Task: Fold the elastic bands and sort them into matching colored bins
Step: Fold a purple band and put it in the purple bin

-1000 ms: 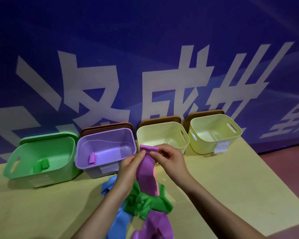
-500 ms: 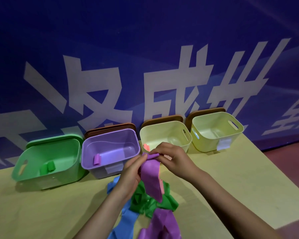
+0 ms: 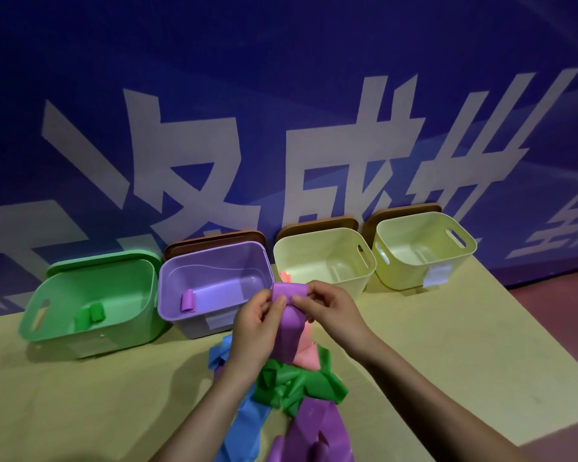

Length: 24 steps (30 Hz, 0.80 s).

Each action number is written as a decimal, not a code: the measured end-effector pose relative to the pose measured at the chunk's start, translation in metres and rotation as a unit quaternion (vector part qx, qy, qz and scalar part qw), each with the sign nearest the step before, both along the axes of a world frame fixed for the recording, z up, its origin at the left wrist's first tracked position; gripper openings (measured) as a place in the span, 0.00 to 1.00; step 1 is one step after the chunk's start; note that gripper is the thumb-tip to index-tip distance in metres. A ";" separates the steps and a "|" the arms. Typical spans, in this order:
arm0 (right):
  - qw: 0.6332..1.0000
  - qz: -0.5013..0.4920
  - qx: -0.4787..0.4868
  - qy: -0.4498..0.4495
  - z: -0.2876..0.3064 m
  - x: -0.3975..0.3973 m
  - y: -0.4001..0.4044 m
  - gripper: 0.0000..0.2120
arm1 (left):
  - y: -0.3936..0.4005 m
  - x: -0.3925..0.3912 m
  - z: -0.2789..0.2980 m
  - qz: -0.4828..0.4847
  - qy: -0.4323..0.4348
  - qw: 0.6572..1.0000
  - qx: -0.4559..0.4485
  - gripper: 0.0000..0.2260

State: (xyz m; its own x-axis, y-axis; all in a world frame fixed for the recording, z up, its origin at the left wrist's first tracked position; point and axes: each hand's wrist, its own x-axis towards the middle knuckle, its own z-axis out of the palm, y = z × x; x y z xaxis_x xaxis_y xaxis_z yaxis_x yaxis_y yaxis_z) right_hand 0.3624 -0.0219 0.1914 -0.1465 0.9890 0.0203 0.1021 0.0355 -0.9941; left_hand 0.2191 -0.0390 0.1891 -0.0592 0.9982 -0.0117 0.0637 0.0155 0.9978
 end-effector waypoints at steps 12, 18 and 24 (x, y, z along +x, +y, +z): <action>0.999 0.045 0.024 -0.018 -0.011 -0.009 0.012 0.06 | 0.017 -0.022 -0.009 -0.025 -0.034 0.998 -0.053 0.12; 0.998 0.053 -0.012 0.016 -0.006 -0.011 0.017 0.08 | 0.024 -0.019 -0.007 -0.012 0.028 1.000 0.003 0.11; 0.996 0.023 0.058 -0.067 -0.006 -0.014 0.017 0.11 | 0.022 -0.013 -0.009 0.013 0.063 0.997 0.035 0.12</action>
